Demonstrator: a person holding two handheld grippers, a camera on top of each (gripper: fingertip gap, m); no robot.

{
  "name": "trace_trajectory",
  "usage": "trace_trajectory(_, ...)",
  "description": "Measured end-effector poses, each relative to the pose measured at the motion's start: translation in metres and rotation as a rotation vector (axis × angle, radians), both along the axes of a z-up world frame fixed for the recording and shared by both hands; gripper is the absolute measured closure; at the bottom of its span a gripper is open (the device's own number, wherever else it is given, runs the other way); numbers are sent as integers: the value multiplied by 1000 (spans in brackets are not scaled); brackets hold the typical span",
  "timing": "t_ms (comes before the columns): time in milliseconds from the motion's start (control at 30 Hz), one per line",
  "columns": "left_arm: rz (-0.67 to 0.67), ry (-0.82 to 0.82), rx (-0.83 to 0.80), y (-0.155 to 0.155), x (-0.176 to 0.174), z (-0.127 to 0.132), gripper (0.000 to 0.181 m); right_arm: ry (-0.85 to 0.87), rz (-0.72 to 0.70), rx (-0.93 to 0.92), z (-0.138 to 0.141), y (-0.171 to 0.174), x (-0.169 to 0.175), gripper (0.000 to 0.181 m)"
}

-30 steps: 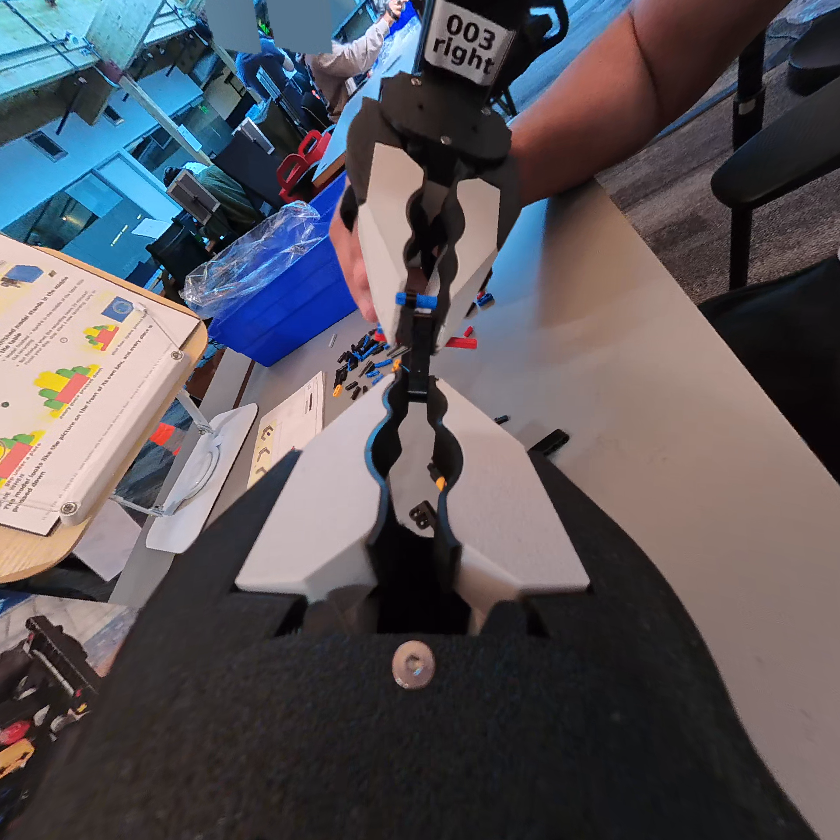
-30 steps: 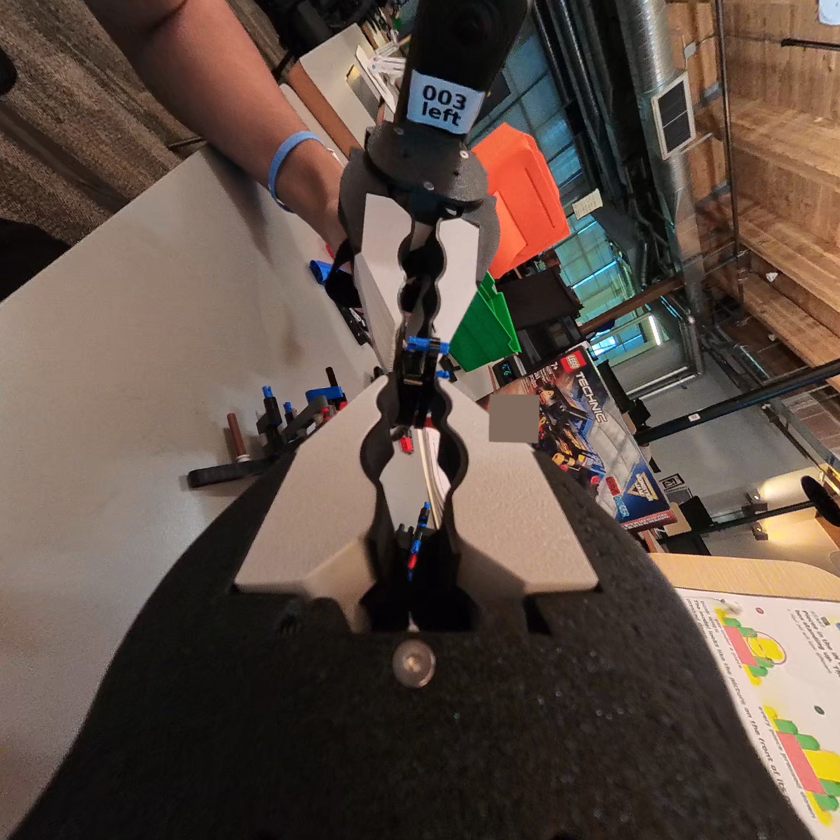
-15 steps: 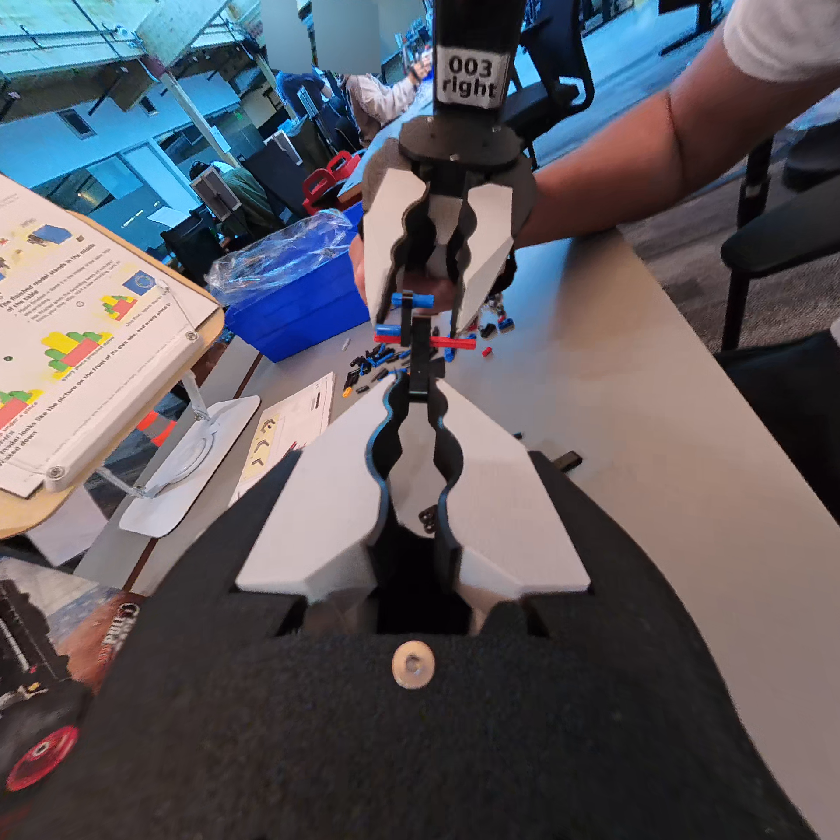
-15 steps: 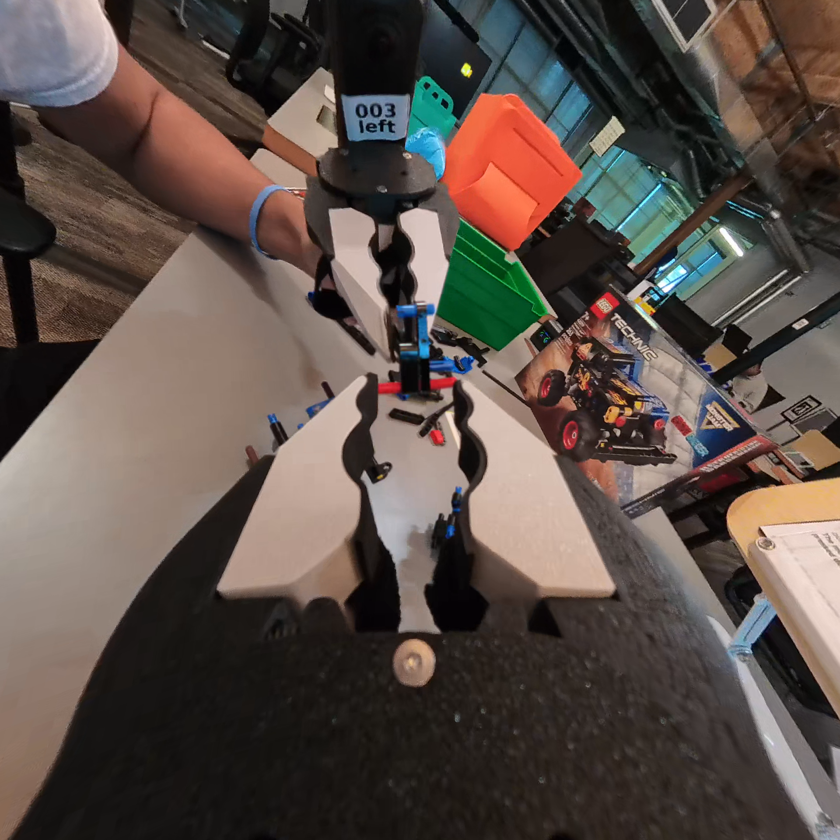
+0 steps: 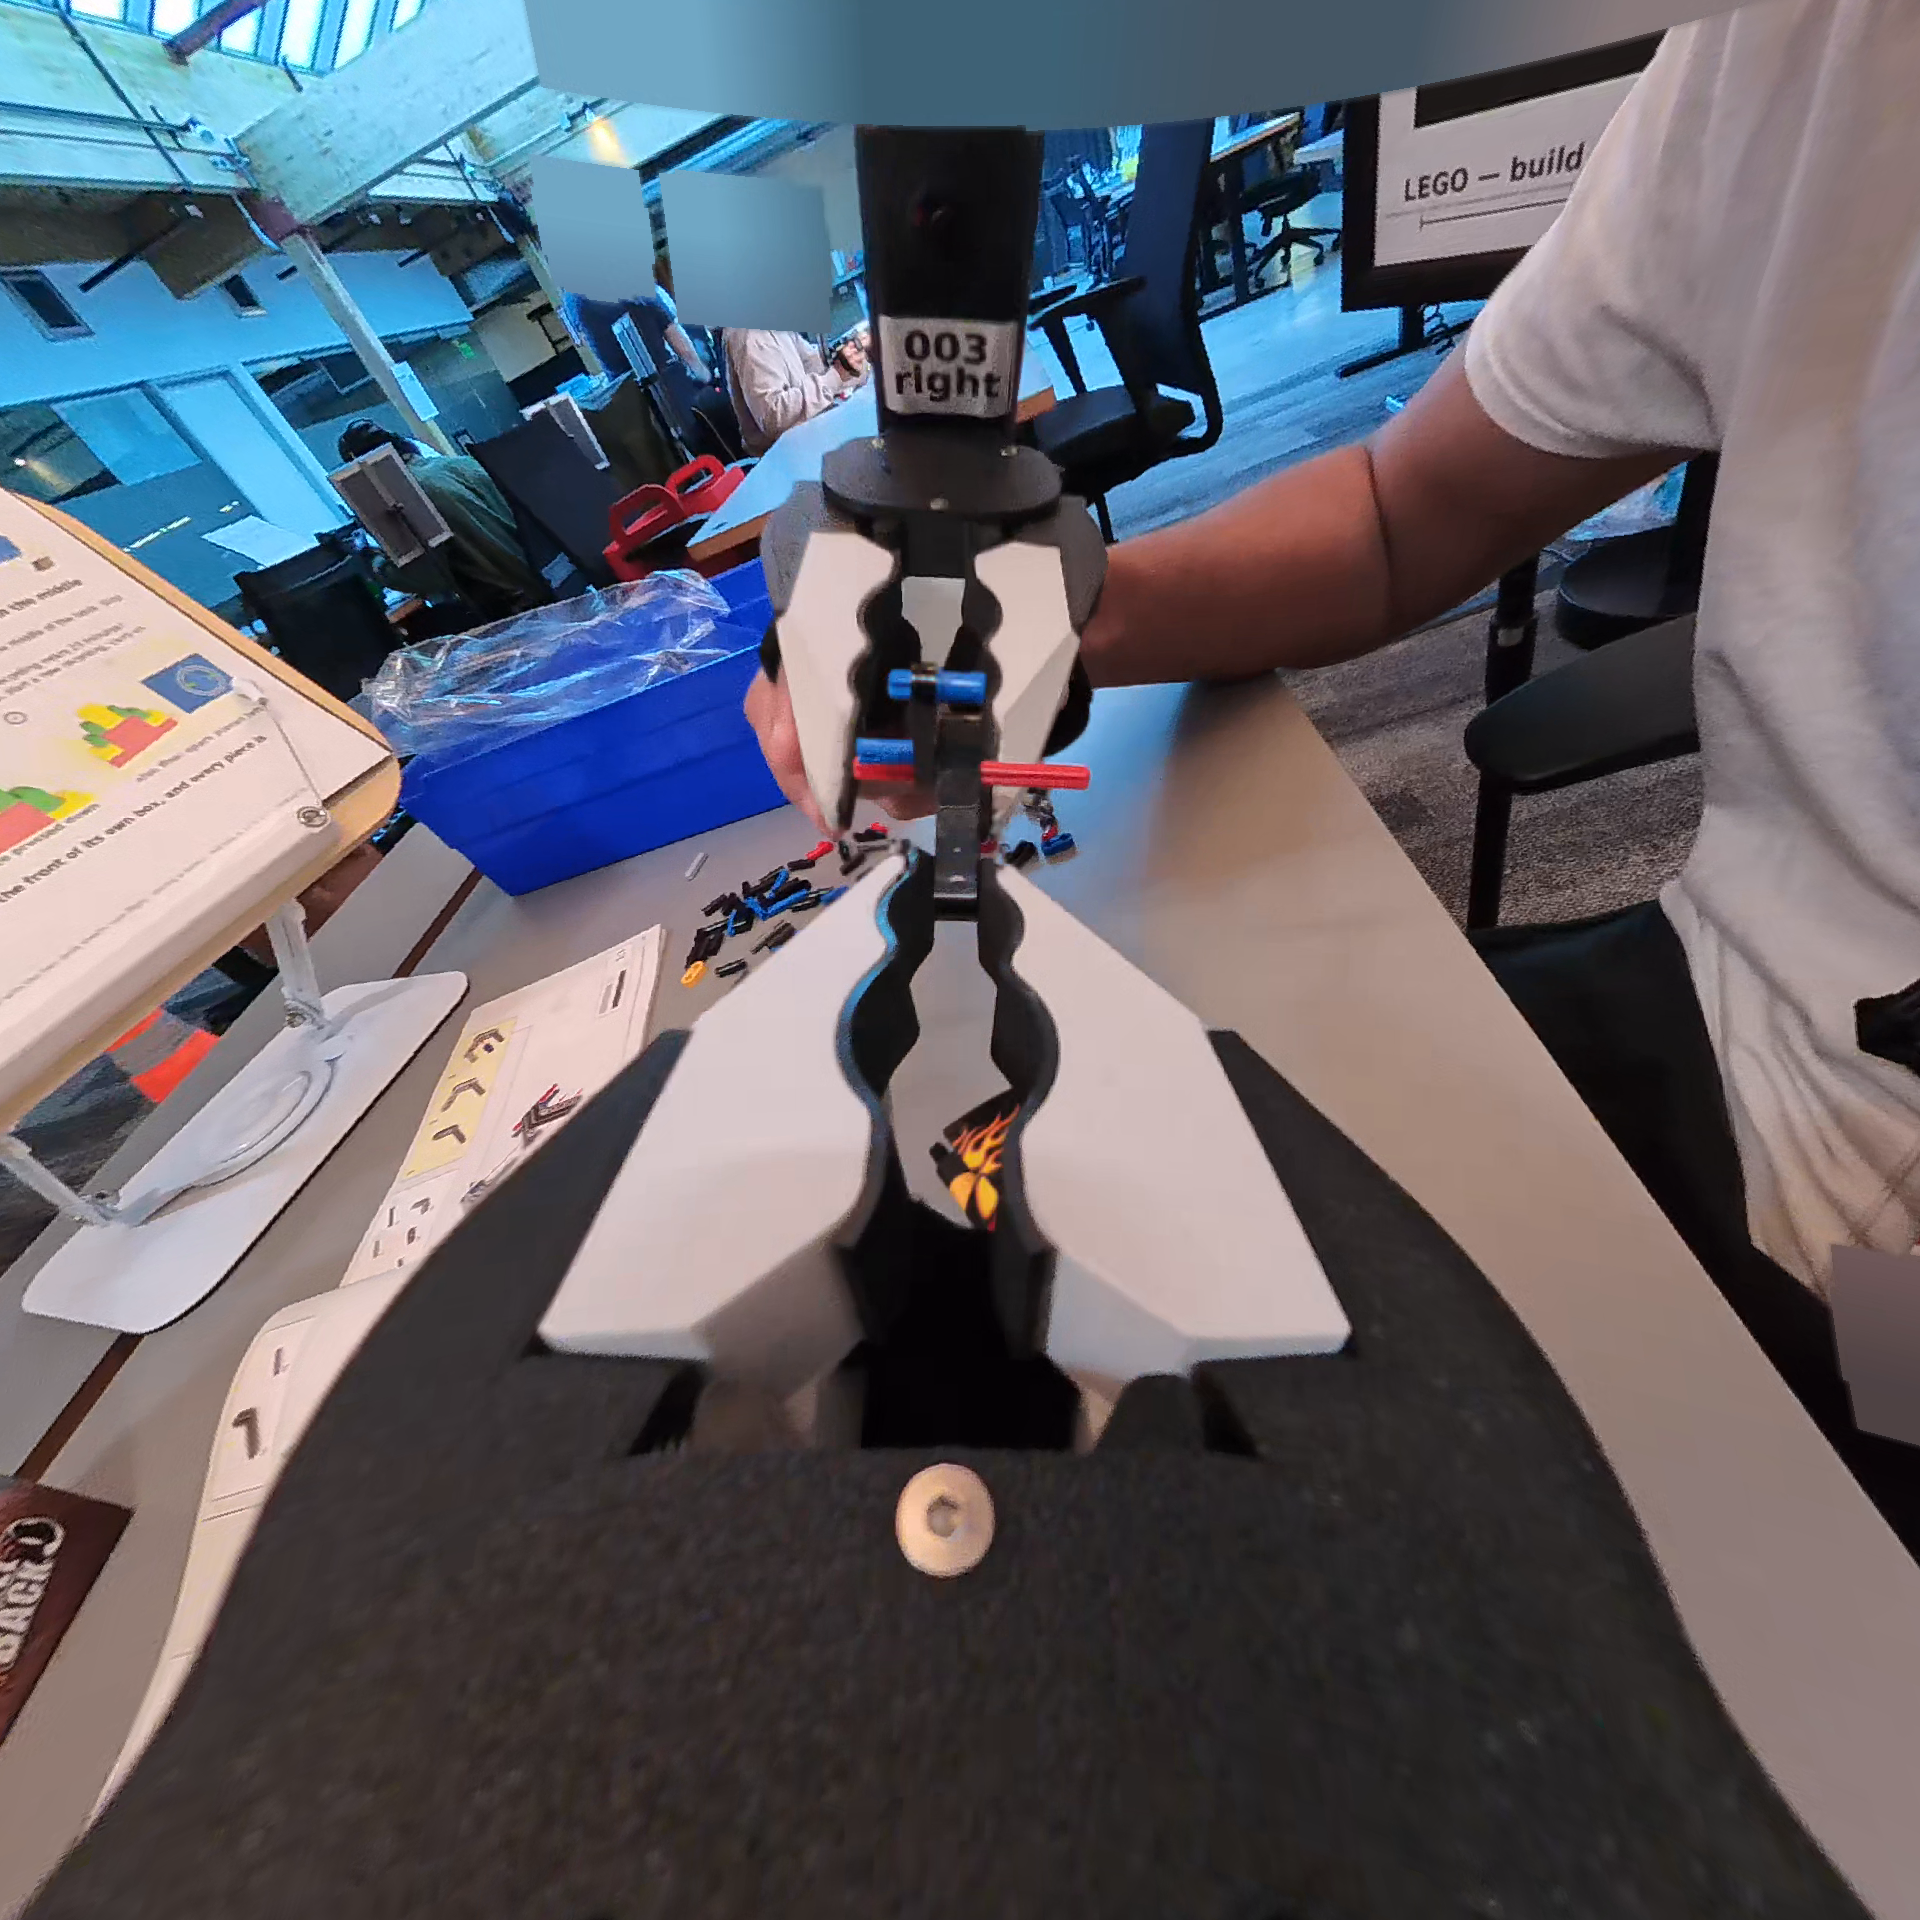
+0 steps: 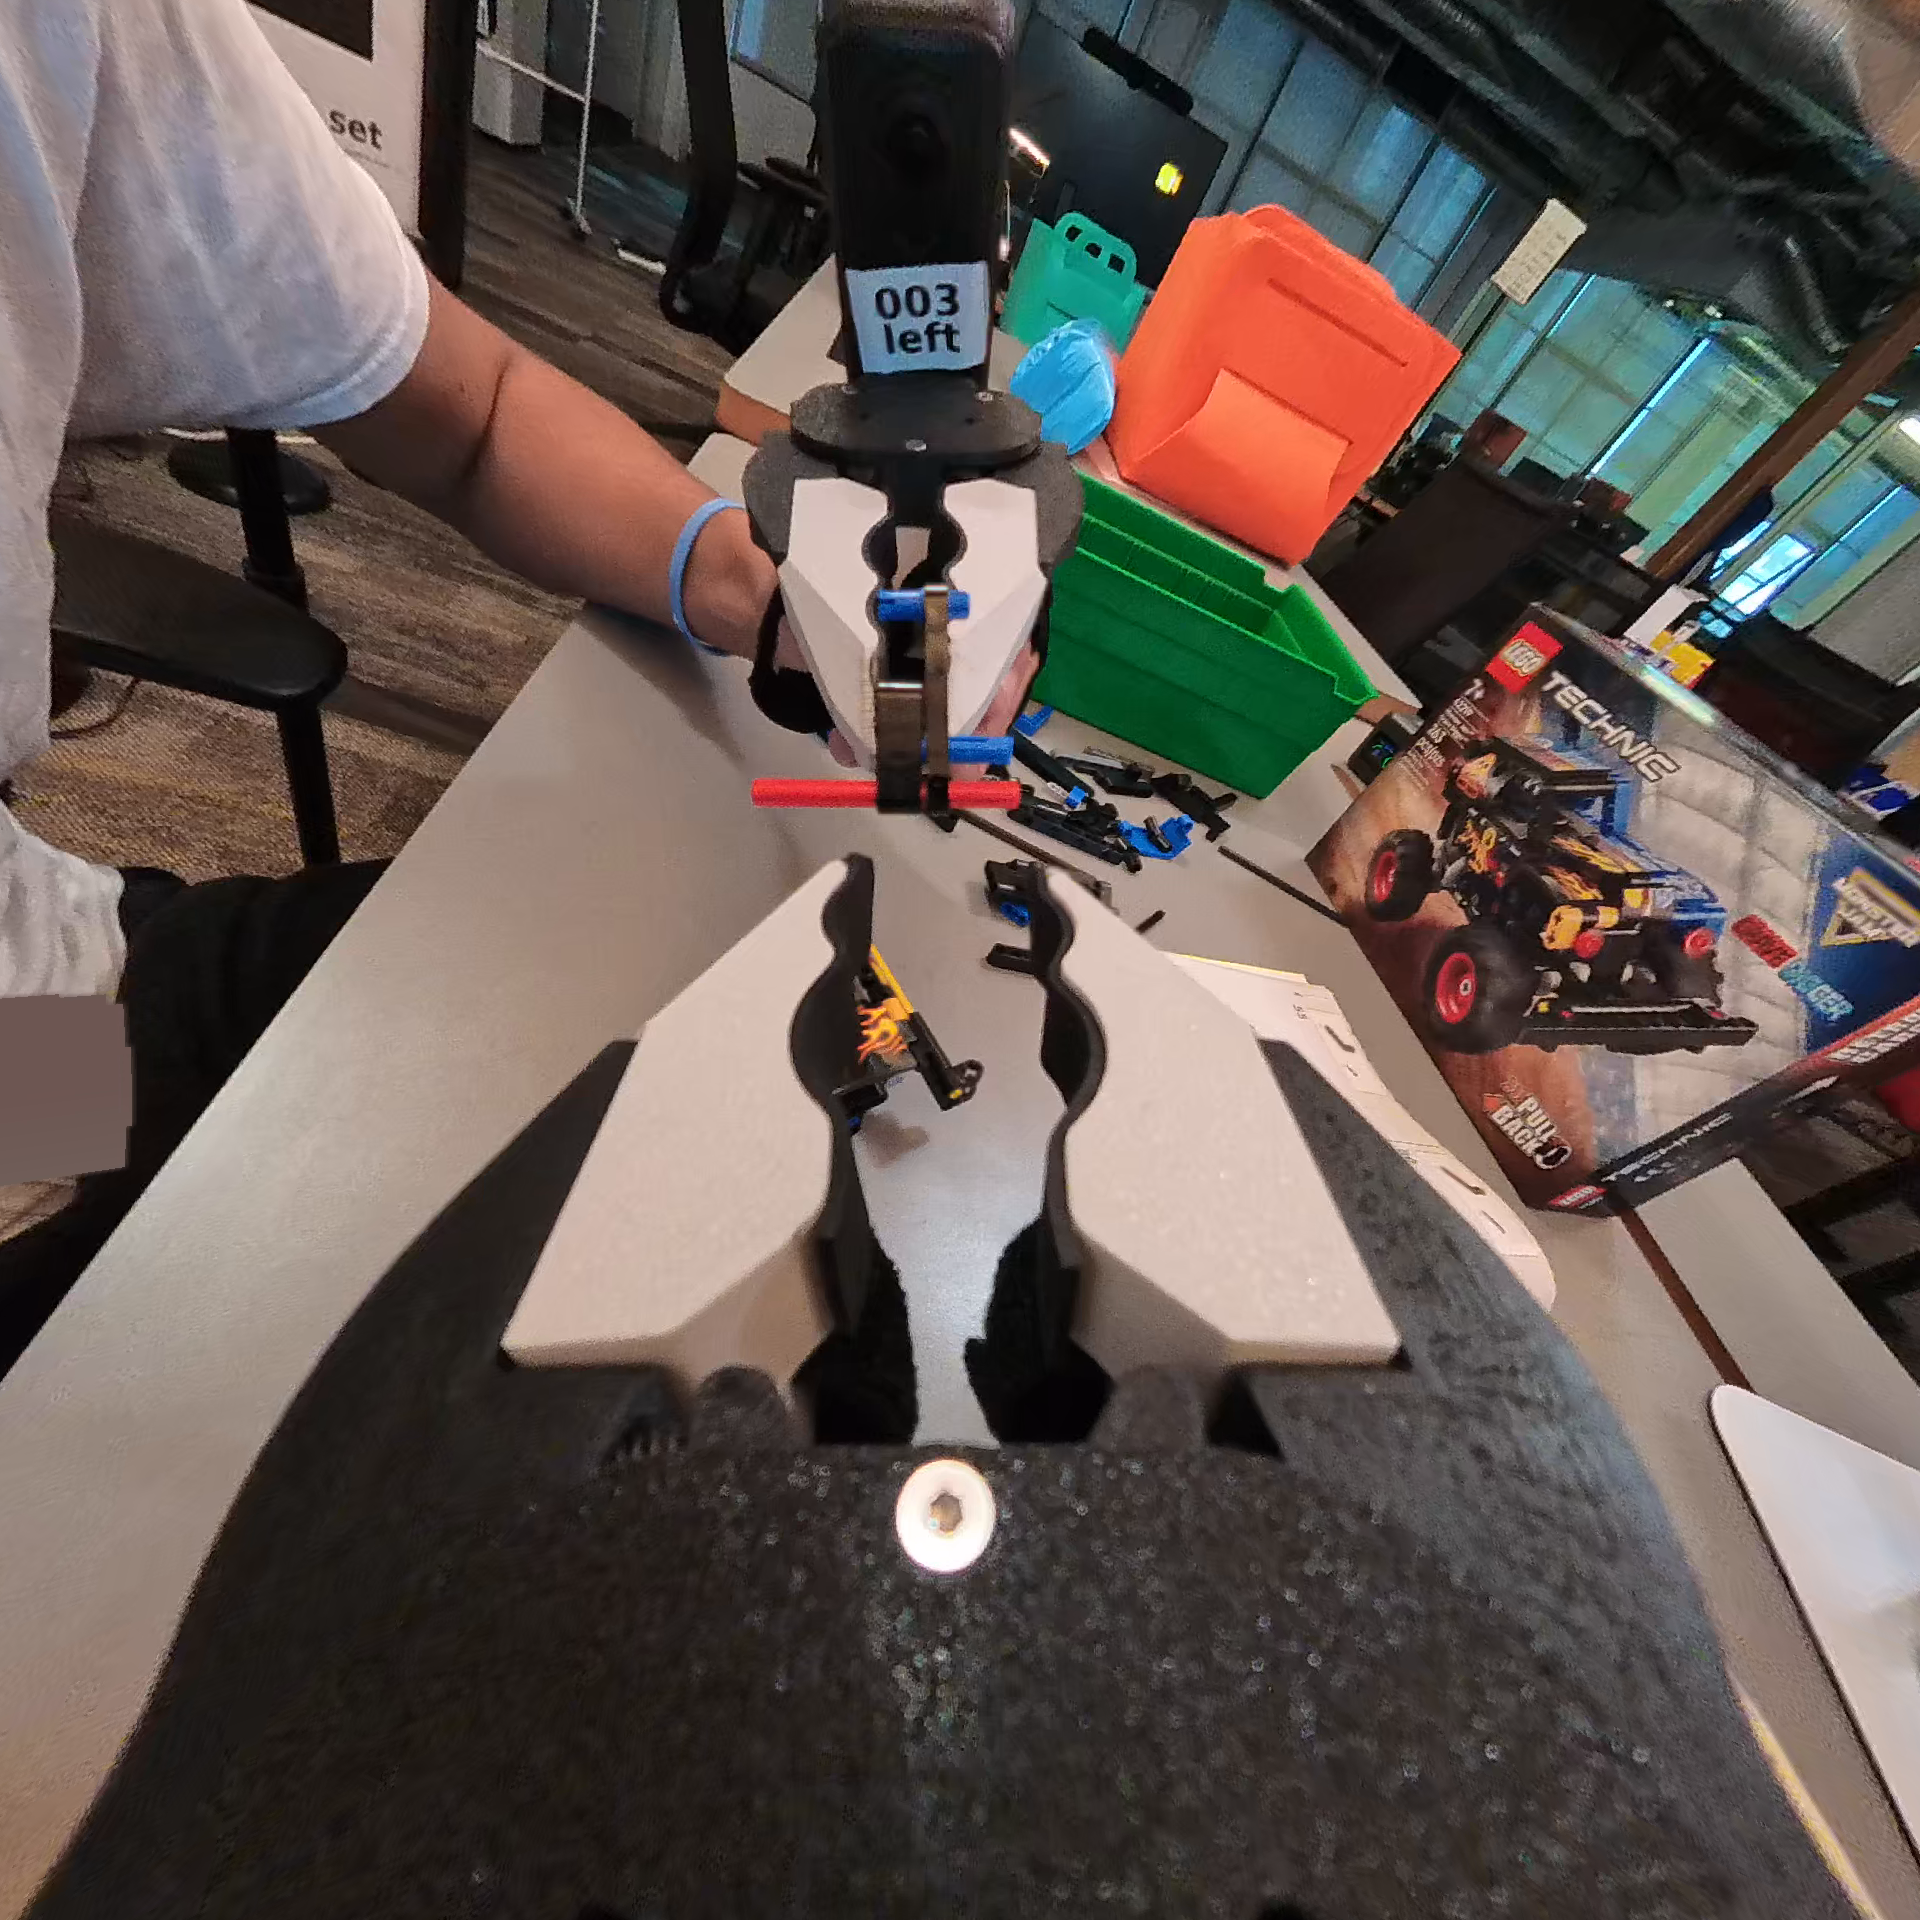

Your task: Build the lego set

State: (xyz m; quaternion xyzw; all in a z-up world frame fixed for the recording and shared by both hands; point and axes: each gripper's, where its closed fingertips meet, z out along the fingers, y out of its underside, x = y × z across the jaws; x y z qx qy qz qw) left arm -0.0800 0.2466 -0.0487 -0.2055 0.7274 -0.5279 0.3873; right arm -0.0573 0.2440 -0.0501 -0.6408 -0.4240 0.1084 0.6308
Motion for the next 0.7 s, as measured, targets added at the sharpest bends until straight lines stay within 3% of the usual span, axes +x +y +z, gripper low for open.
trace_trajectory(200, 3, 27, -1, 0, 4, -9, 175, -159, -55, 23, -11, 2, -11, 152)
trace_trajectory(400, -19, 75, 37, -1, 5, -22, 175, -265, -155, 24, -24, 14, 2, 142)
trace_trajectory(533, -34, 99, 36, -5, 6, -28, 175, -236, -95, 3, -25, 7, -3, 152)
trace_trajectory(700, 20, 109, 151, -1, 10, -41, 175, -321, -118, 6, -34, 9, -1, 156)
